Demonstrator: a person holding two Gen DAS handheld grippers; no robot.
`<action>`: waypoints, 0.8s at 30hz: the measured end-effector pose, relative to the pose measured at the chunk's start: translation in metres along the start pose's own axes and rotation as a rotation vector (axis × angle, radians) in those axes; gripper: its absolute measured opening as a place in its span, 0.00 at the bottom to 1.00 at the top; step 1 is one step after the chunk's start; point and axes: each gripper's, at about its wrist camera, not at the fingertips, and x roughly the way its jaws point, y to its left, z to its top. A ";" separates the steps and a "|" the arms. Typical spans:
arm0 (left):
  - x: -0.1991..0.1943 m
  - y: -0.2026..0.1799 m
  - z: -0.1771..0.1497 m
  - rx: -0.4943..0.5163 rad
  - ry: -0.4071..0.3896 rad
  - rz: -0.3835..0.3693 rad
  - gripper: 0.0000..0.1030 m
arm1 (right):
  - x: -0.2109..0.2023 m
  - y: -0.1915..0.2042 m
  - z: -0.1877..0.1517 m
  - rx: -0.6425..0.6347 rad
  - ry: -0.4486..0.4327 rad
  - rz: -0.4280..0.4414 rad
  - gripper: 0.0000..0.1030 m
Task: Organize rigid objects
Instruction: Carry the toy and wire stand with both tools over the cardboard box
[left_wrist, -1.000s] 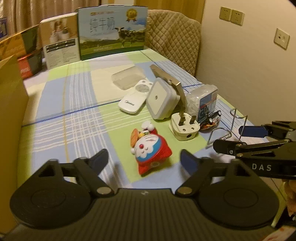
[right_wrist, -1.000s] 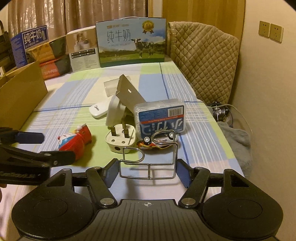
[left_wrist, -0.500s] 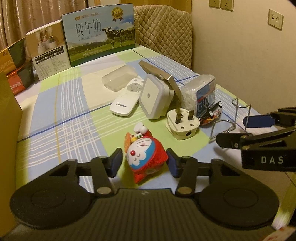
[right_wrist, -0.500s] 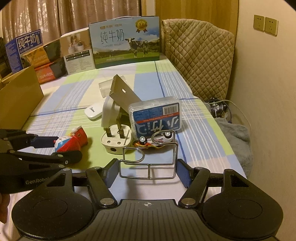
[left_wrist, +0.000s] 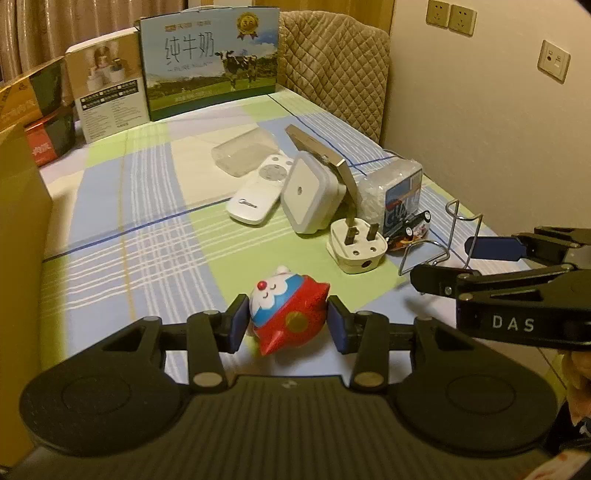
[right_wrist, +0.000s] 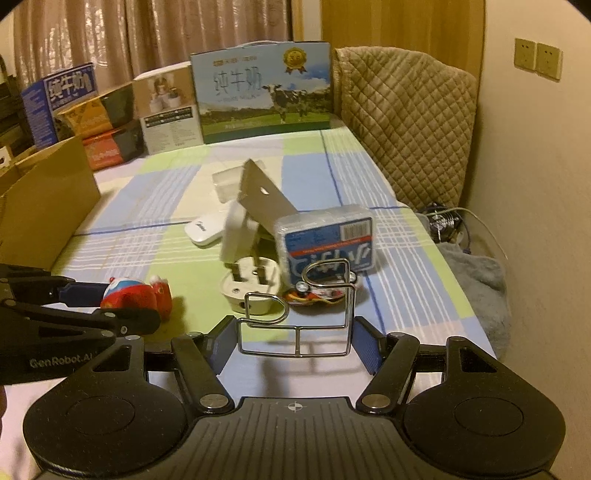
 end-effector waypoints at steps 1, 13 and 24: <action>-0.003 0.001 0.000 0.003 -0.002 0.005 0.39 | -0.001 0.001 0.000 -0.001 -0.003 0.003 0.62; -0.048 0.024 0.010 -0.054 -0.044 0.026 0.39 | -0.028 0.019 0.018 -0.019 -0.049 0.054 0.62; -0.159 0.087 0.048 -0.064 -0.164 0.138 0.39 | -0.075 0.097 0.076 -0.108 -0.167 0.255 0.62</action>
